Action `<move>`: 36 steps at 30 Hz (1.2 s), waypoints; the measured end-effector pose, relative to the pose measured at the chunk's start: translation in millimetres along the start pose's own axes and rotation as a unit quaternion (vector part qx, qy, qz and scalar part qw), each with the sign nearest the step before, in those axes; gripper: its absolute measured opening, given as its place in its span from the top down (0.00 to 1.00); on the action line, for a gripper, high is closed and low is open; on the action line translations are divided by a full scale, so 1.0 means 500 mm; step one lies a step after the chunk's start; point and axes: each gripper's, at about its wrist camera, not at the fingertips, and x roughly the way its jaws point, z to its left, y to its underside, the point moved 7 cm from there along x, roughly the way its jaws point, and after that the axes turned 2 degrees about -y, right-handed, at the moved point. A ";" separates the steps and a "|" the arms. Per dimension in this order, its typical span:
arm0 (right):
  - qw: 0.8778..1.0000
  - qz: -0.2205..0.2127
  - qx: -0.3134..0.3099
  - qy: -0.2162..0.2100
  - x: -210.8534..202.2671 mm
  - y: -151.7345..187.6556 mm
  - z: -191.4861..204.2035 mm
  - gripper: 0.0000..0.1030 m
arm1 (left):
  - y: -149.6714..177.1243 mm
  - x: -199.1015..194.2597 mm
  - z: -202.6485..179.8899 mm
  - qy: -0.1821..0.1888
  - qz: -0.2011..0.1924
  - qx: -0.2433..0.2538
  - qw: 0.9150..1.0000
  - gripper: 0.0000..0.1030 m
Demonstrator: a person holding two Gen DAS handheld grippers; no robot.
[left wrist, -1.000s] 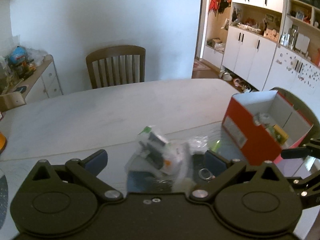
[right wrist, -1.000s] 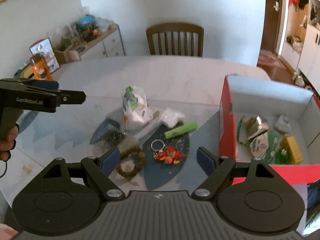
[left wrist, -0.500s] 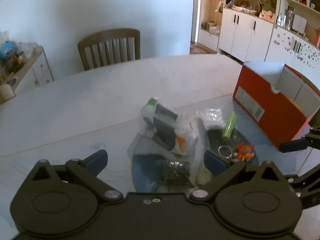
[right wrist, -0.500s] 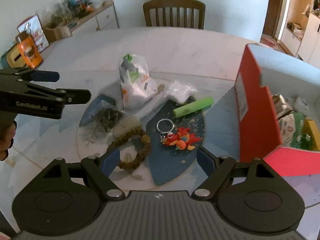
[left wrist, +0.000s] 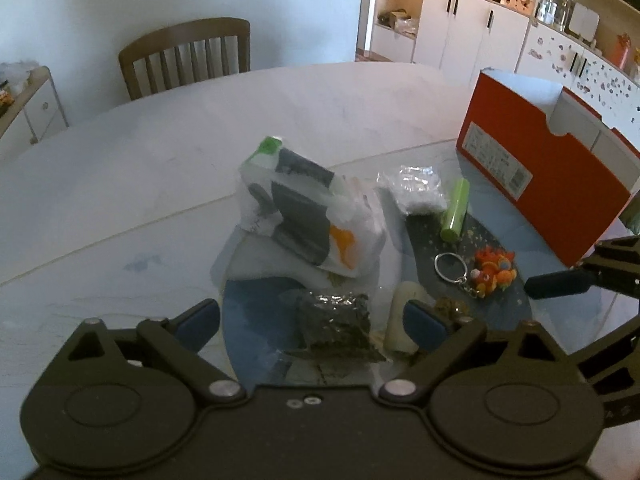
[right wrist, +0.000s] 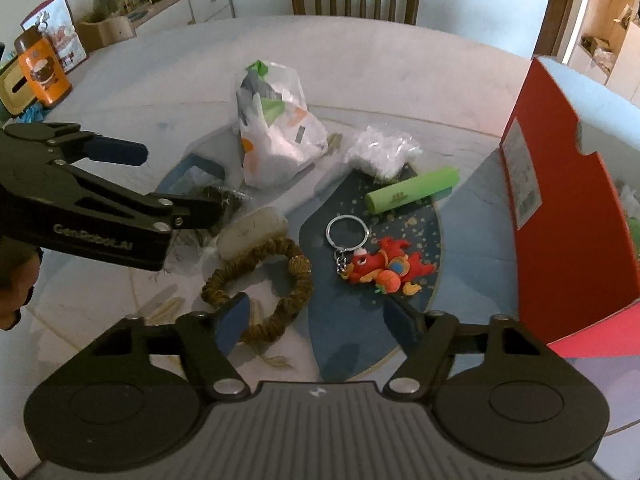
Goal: Organize objects
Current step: 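Grasp the brown bead ring with the right gripper while the left gripper grasps the dark mesh pouch, then carry the bead ring with the right gripper while the left gripper carries the pouch to the shoebox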
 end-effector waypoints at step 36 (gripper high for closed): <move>1.000 -0.013 -0.008 0.009 -0.010 -0.019 0.026 0.90 | -0.010 -0.027 -0.005 -0.003 -0.001 -0.012 1.000 0.69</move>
